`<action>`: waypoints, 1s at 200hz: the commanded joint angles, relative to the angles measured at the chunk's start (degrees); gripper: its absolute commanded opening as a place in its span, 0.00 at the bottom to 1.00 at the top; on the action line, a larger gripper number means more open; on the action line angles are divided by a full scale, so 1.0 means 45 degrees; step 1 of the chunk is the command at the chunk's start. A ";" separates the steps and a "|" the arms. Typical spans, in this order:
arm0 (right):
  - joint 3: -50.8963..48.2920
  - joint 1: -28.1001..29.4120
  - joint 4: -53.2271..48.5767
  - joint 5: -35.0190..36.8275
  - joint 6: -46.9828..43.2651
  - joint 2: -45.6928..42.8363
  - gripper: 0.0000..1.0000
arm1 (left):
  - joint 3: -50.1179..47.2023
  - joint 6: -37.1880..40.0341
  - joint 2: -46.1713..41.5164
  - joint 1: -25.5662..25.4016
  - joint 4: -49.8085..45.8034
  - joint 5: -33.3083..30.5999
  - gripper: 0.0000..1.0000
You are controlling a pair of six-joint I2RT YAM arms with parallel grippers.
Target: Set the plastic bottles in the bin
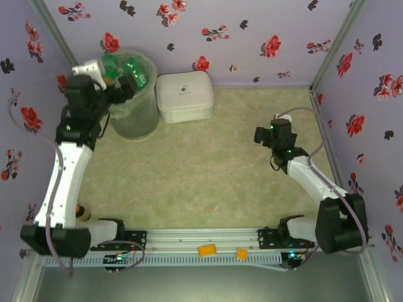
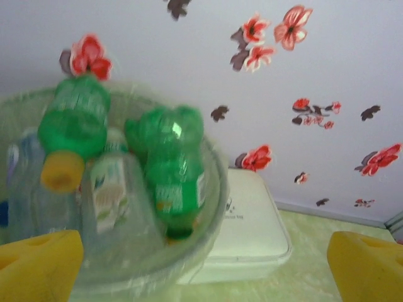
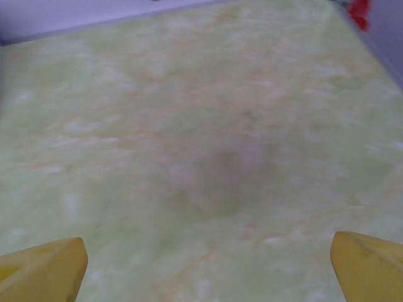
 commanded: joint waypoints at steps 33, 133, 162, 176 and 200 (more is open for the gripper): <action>-0.1141 -0.1733 0.3218 0.1370 -0.1076 0.1568 1.00 | -0.6365 -0.1632 -0.2488 0.0087 0.3445 -0.2730 1.00; -0.4784 -0.2607 1.2754 -0.1503 -0.1768 0.3990 1.00 | -0.9456 0.3317 0.0936 -0.0884 0.6476 -0.7796 1.00; -0.4679 -0.2422 1.2396 -0.1023 -0.1894 0.3898 1.00 | -1.0056 0.4647 0.2412 -0.0912 0.9074 -0.8175 1.00; -0.4587 -0.2380 1.1826 -0.0871 -0.1843 0.3699 0.99 | -1.0301 0.5096 0.3135 -0.0931 0.9935 -0.8209 1.00; -0.4673 -0.2353 1.2165 -0.0844 -0.1882 0.3790 1.00 | -1.1410 0.6453 0.3692 -0.0976 1.3574 -0.7261 1.00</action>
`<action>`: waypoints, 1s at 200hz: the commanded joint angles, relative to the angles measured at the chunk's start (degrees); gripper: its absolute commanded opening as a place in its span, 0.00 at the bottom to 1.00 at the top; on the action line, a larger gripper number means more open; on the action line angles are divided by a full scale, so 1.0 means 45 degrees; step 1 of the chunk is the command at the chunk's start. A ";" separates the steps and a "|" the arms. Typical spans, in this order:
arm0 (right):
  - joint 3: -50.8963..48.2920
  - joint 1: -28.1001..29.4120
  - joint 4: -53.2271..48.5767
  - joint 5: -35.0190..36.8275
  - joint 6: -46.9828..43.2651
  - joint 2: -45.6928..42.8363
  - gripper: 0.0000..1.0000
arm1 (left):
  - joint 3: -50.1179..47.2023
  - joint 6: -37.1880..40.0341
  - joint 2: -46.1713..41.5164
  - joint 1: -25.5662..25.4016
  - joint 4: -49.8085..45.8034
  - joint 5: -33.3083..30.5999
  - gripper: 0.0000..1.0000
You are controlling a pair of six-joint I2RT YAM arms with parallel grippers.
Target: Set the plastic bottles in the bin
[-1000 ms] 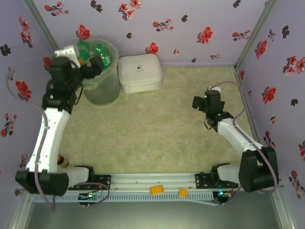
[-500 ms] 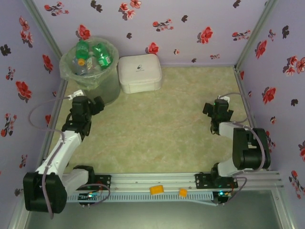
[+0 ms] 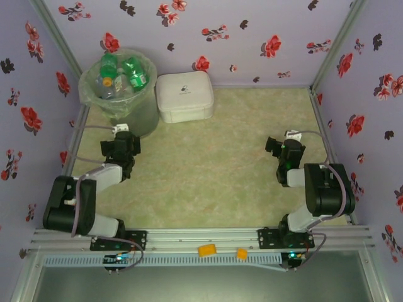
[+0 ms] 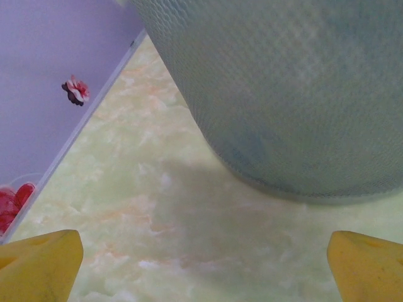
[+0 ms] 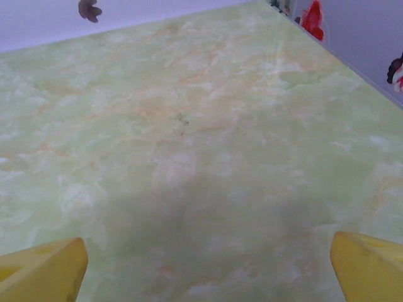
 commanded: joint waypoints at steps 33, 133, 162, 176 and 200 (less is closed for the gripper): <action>-0.0029 0.0085 0.0770 0.0355 -0.0287 0.0037 1.00 | -0.2528 0.1057 0.0782 0.1287 0.7130 0.2694 1.00; -0.0019 0.0087 0.0738 0.0323 -0.0316 0.0050 1.00 | -0.2101 0.0904 0.1540 0.1827 0.6901 0.3816 1.00; -0.0022 0.0086 0.0734 0.0328 -0.0316 0.0045 1.00 | -0.2081 0.0882 0.1550 0.1847 0.6870 0.3837 1.00; -0.0024 0.0086 0.0757 0.0332 -0.0306 0.0040 1.00 | -0.2081 0.0884 0.1549 0.1849 0.6875 0.3856 1.00; -0.0030 0.0086 0.0757 0.0336 -0.0306 0.0034 1.00 | -0.2072 0.0878 0.1550 0.1857 0.6872 0.3862 1.00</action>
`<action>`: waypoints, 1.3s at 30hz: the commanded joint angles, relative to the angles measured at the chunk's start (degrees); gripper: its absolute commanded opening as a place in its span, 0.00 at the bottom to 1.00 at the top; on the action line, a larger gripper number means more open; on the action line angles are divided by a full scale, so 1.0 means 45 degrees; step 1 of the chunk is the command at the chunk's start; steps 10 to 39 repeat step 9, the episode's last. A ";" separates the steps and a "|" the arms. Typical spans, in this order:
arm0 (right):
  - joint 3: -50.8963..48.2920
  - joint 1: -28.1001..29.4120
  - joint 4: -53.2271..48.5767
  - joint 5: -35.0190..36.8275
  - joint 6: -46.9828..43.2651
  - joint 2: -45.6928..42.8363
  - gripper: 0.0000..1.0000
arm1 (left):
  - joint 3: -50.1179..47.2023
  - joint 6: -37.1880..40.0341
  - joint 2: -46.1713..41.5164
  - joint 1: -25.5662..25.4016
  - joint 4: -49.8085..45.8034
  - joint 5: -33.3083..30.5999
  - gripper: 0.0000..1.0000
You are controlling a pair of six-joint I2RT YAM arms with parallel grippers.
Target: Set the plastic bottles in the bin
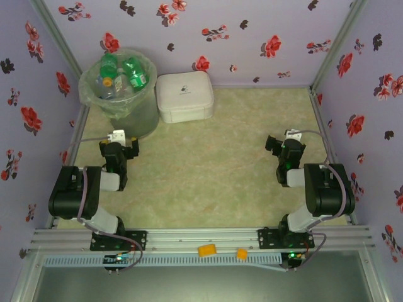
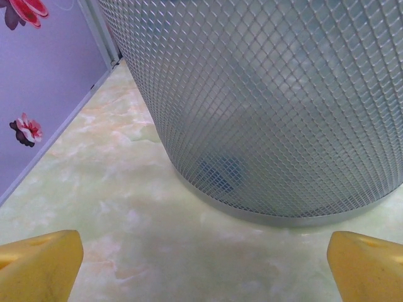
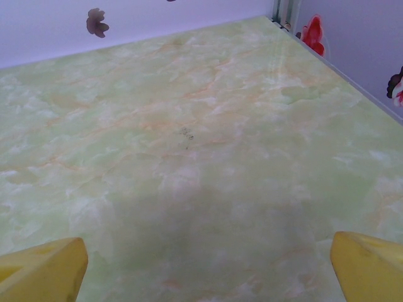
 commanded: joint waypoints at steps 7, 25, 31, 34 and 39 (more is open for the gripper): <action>0.0037 0.0100 0.0333 0.0274 -0.0268 0.0048 1.00 | 0.0217 -0.0230 0.0005 0.0131 -0.0031 0.0134 1.00; -0.0015 0.0100 0.0387 0.0226 -0.0284 0.0040 1.00 | 0.0236 -0.0240 0.0020 0.0149 -0.0058 0.0122 1.00; -0.0015 0.0100 0.0387 0.0226 -0.0284 0.0040 1.00 | 0.0236 -0.0240 0.0020 0.0149 -0.0058 0.0122 1.00; -0.0015 0.0100 0.0387 0.0226 -0.0284 0.0040 1.00 | 0.0236 -0.0240 0.0020 0.0149 -0.0058 0.0122 1.00; -0.0015 0.0100 0.0387 0.0226 -0.0284 0.0040 1.00 | 0.0236 -0.0240 0.0020 0.0149 -0.0058 0.0122 1.00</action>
